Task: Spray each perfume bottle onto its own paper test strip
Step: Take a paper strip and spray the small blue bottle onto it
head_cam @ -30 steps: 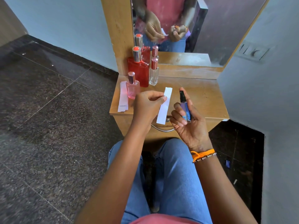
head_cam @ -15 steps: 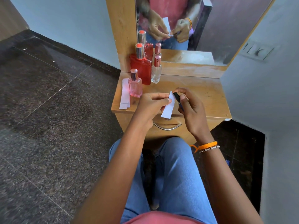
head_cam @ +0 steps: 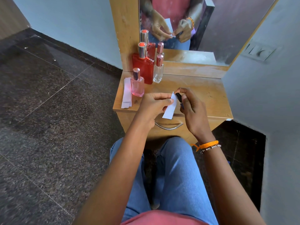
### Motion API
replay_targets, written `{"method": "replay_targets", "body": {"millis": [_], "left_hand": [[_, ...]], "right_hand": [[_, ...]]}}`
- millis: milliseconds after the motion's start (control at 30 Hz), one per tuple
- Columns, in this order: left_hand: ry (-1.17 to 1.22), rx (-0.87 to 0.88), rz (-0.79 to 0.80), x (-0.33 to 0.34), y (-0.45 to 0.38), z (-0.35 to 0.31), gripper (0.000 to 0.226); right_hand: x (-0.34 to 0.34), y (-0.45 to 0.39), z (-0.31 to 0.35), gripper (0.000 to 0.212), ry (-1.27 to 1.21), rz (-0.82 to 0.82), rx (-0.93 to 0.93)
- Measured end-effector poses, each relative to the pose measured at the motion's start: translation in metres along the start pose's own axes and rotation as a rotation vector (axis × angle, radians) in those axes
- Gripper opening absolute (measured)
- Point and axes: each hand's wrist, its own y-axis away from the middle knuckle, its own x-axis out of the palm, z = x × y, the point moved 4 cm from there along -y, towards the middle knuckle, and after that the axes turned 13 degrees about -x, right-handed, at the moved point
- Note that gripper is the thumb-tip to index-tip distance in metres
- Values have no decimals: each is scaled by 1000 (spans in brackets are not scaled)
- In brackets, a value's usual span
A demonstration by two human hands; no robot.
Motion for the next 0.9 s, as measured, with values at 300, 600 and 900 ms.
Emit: {"method": "replay_targets", "body": {"millis": [300,600,900], "left_hand": [[-2,-11,-16,0,-2,4,14],[-7,-13,-7,2,-2,6,20],[0,-25,-8,3,-3,9,23]], "right_hand": [[1,1,4,23,27,19,-18],[2,0,3,23,56,32,-16],[-2,-1,-1,23,-90,-70,30]]}}
